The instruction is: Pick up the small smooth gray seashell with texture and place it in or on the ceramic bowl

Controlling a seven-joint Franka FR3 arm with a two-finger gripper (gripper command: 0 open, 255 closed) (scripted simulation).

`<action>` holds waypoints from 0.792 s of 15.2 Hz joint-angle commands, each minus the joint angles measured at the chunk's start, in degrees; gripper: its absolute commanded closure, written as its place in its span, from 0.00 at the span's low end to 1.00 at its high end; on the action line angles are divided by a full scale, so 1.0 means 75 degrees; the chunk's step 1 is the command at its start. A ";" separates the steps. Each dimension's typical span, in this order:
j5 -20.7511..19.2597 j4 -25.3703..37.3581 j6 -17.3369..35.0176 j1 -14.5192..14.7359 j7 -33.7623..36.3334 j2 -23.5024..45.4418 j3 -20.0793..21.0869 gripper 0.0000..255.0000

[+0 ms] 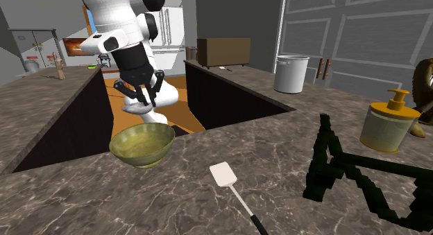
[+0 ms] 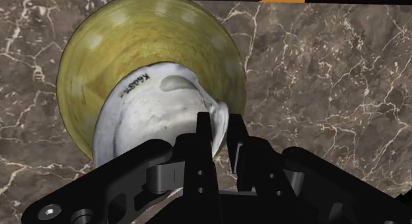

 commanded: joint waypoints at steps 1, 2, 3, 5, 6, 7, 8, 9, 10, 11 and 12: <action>-0.0016 -0.0246 0.0195 -0.0013 -0.0021 -0.0053 -0.0003 1.00; -0.0022 -0.0361 0.0294 -0.0018 -0.0033 -0.0067 -0.0007 1.00; -0.0028 -0.0474 0.0393 -0.0024 -0.0045 -0.0081 -0.0011 1.00; -0.0041 -0.0695 0.0591 -0.0034 -0.0070 -0.0102 -0.0021 1.00; -0.0046 -0.0804 0.0691 -0.0039 -0.0083 -0.0111 -0.0026 1.00; -0.0052 -0.0912 0.0791 -0.0044 -0.0096 -0.0117 -0.0032 1.00; -0.0057 -0.1018 0.0891 -0.0049 -0.0109 -0.0122 -0.0037 1.00; -0.0062 -0.1122 0.0991 -0.0054 -0.0122 -0.0125 -0.0044 1.00; -0.0067 -0.1226 0.1092 -0.0058 -0.0136 -0.0127 -0.0050 1.00; -0.0071 -0.1328 0.1193 -0.0062 -0.0150 -0.0127 -0.0057 1.00; -0.0075 -0.1428 0.1295 -0.0066 -0.0164 -0.0125 -0.0064 1.00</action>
